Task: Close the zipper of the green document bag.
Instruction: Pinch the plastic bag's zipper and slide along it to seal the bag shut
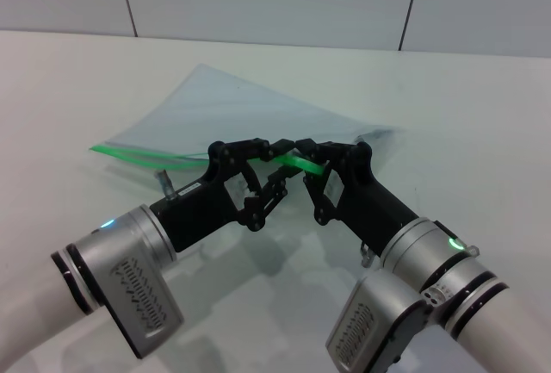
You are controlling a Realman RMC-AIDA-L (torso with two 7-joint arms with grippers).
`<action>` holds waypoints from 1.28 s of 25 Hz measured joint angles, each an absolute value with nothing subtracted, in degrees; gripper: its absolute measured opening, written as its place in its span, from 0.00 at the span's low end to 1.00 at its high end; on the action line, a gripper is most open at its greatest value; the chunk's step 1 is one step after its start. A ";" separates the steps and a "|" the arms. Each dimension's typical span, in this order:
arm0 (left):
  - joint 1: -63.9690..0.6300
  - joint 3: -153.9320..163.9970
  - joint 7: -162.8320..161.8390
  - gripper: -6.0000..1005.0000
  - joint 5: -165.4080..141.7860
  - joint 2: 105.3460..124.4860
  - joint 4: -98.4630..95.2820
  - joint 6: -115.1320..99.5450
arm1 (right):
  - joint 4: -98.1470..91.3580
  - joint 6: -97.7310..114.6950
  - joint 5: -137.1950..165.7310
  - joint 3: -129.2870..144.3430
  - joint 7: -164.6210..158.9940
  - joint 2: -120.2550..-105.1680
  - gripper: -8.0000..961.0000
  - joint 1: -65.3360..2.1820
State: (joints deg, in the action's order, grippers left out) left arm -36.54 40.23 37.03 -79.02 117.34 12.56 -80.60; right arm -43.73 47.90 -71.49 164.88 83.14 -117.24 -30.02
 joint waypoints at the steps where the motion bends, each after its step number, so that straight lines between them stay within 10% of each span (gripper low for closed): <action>1: -36.53 40.23 37.08 0.36 -79.02 117.34 12.57 -80.60 | -43.75 47.89 -71.48 164.88 83.15 -117.24 0.08 -30.02; 32: -36.43 40.44 38.67 0.17 -79.90 117.34 12.57 -80.59 | -43.83 47.38 -69.35 164.78 83.22 -117.25 0.11 -29.78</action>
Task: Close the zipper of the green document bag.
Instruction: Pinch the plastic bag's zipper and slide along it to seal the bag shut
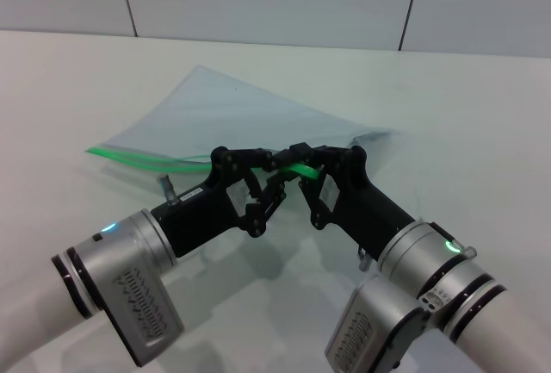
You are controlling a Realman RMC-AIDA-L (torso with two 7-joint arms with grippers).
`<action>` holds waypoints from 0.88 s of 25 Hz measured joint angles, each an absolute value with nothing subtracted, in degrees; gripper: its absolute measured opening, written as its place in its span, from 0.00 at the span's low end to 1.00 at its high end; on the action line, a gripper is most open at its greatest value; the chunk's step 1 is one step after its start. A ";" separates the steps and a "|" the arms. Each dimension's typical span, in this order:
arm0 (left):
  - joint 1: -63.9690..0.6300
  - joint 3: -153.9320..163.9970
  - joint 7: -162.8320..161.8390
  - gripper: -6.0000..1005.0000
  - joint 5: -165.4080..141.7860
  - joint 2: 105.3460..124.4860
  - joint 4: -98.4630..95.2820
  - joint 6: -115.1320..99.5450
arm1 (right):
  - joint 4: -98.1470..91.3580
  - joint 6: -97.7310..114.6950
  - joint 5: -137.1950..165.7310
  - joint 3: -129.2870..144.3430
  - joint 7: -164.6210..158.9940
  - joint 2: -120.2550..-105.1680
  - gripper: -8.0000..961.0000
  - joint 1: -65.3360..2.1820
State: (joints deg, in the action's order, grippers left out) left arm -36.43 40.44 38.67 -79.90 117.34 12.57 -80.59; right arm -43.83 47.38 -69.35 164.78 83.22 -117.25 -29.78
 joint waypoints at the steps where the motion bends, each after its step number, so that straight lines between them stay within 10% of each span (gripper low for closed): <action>1: -36.43 40.44 38.68 0.16 -79.91 117.34 12.57 -80.59 | -43.83 47.38 -69.32 164.79 83.22 -117.26 0.11 -29.78; 22: -35.05 37.77 38.69 0.09 -79.26 117.40 12.54 -80.97 | -43.28 47.97 -66.99 165.05 81.96 -117.20 0.13 -29.01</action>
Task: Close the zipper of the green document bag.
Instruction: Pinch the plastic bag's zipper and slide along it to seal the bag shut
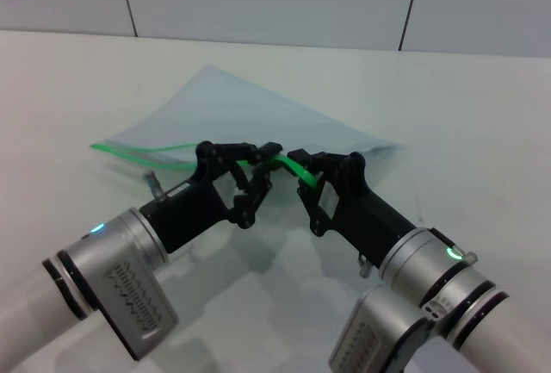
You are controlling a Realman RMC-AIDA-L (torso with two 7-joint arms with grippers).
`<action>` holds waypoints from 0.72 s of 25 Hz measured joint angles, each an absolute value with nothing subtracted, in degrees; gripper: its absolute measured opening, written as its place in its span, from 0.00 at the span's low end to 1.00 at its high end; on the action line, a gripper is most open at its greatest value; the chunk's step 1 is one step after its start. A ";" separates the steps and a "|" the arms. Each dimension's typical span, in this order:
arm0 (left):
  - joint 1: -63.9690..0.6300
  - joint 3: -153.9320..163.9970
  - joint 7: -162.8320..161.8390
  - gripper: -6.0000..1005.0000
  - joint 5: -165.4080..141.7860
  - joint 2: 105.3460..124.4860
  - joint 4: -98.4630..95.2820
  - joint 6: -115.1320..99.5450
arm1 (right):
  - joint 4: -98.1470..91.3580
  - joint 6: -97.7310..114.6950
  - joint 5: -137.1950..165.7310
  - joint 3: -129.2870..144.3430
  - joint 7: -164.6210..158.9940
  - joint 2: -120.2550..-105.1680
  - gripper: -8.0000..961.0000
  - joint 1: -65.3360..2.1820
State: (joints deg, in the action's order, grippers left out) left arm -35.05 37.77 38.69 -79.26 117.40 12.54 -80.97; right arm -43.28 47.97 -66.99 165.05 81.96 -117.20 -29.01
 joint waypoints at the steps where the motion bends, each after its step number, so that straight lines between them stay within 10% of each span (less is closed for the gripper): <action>1: -34.86 37.32 38.69 0.09 -79.24 117.36 12.54 -80.98 | -43.07 48.36 -66.97 165.05 81.46 -117.18 0.13 -28.98; 18: -33.27 35.09 38.22 0.09 -78.43 117.03 12.42 -81.13 | -36.17 61.62 -70.16 164.33 74.48 -117.04 0.14 -26.87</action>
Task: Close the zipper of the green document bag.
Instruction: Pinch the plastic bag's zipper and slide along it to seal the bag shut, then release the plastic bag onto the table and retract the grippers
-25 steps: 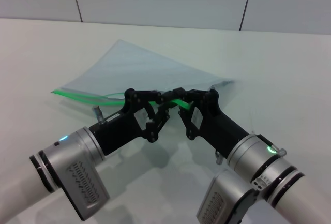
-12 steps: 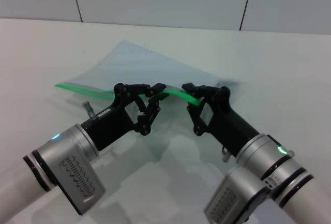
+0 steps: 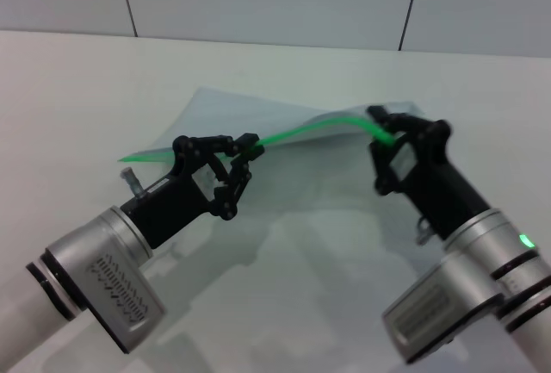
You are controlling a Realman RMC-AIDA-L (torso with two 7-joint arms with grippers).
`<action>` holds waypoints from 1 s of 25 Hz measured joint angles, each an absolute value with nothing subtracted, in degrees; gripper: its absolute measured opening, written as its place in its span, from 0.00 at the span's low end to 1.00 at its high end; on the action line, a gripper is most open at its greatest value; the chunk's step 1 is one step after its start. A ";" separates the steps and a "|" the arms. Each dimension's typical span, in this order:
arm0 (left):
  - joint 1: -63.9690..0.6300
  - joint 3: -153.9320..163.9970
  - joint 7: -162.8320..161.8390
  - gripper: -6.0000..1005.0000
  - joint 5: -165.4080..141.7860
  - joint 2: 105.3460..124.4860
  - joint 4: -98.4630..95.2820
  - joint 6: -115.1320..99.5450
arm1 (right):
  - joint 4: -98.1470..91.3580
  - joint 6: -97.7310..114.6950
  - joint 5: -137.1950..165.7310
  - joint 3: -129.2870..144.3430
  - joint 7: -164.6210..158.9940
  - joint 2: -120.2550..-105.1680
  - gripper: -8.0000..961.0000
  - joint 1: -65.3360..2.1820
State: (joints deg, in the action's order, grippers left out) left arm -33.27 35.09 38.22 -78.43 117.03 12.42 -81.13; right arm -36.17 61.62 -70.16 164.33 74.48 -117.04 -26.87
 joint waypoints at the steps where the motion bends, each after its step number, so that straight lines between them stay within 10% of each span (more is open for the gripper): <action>1: -33.10 35.06 38.20 0.09 -78.08 116.99 12.36 -81.14 | -35.74 62.52 -71.15 164.32 74.22 -117.00 0.14 -26.81; 25: -32.14 31.55 35.38 0.15 -75.81 116.93 12.19 -85.37 | -28.49 81.22 -89.95 164.47 72.56 -117.24 0.16 -24.43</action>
